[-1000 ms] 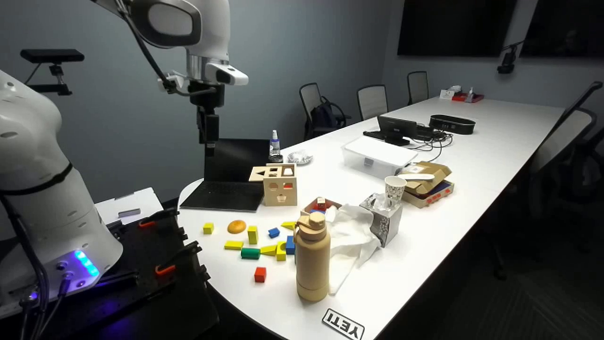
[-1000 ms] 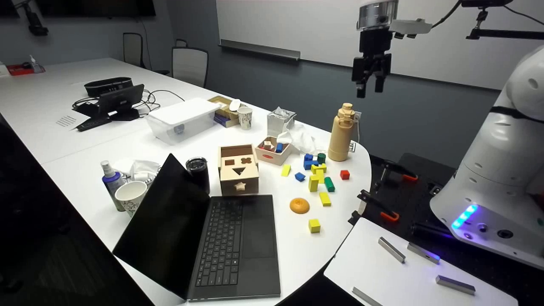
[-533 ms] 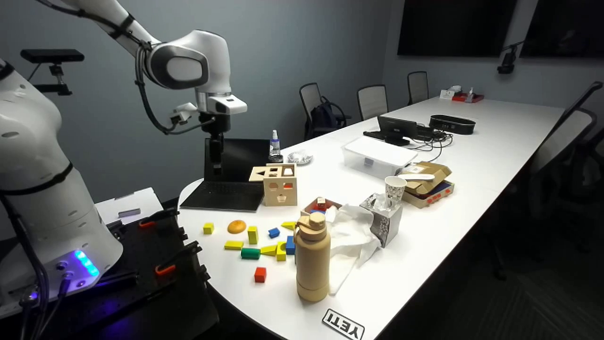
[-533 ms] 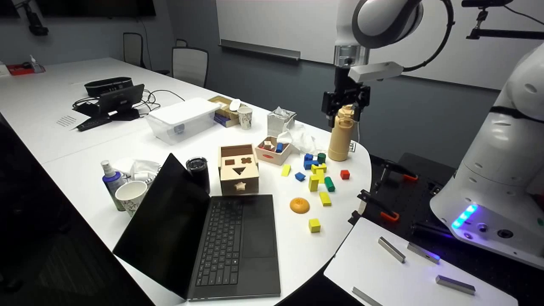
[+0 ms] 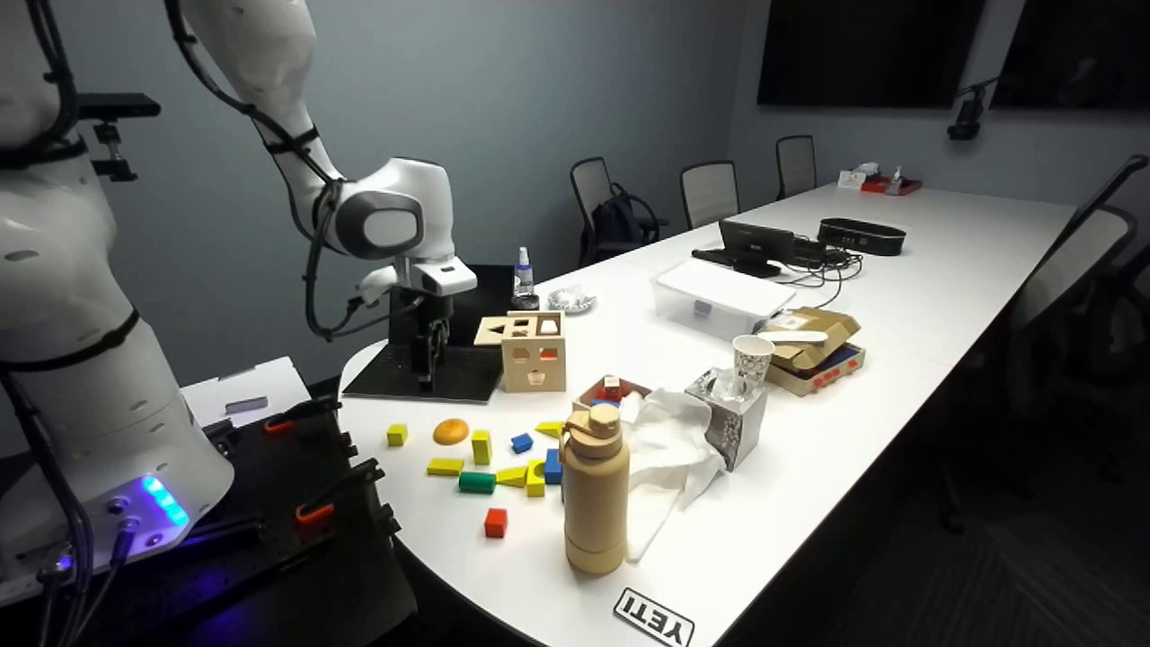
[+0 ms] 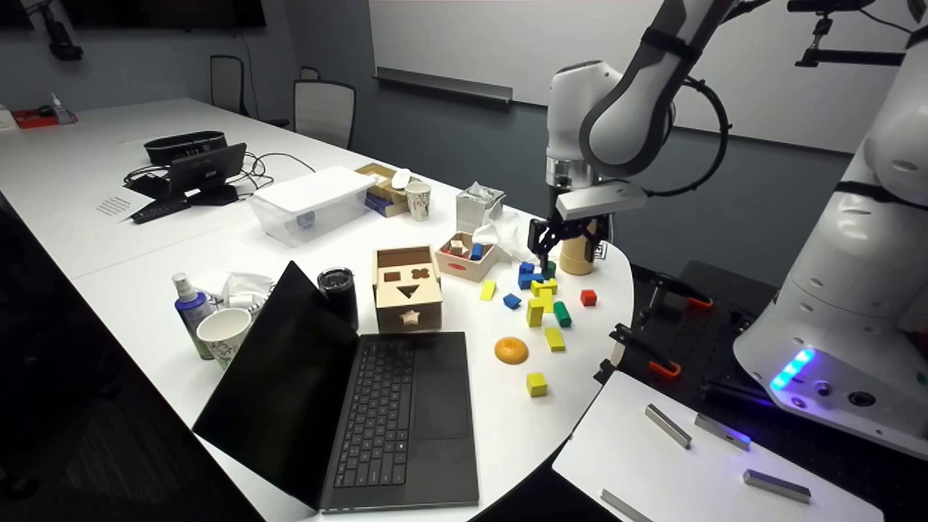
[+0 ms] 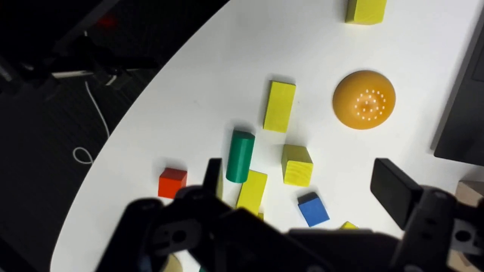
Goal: Put the cylindrical block in the toy box
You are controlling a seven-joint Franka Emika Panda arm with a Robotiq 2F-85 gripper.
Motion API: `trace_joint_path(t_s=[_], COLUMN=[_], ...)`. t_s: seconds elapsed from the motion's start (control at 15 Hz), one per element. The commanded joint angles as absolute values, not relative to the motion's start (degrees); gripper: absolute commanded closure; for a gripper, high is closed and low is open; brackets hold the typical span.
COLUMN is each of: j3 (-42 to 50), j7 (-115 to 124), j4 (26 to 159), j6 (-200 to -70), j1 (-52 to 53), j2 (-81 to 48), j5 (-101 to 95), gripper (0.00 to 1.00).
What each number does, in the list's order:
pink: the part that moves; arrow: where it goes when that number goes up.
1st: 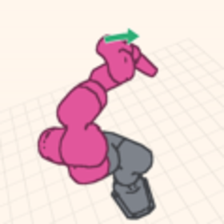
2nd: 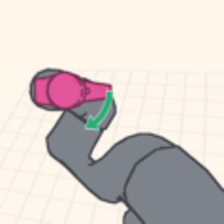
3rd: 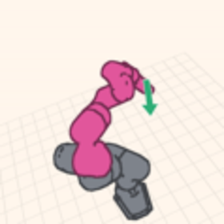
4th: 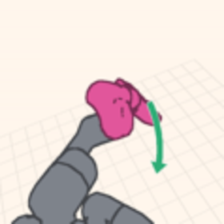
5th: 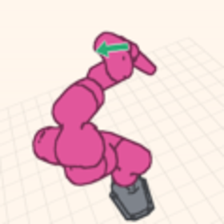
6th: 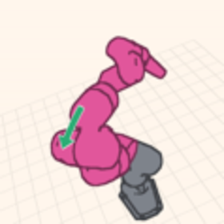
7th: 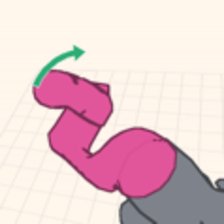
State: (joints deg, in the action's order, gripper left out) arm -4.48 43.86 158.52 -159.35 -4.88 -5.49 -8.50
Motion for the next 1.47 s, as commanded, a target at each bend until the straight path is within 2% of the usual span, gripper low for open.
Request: trace_joint_path(t_s=[0.0, 0.33, 0.8, 1.4], j3=[0.9, 4.2, 7.9, 6.9], j7=[46.9, 42.6, 41.7, 37.9], j4=[154.8, 150.1, 147.0, 144.3], j6=[-166.0, -173.0, -175.3, -177.5], j1=[0.1, 5.3, 10.6, 8.7], j2=[-15.4, -25.1, -30.5, -35.8], j5=[-8.6, -0.1, 7.7, 12.5], gripper=[0.00, 0.00, 0.00, 0.00])
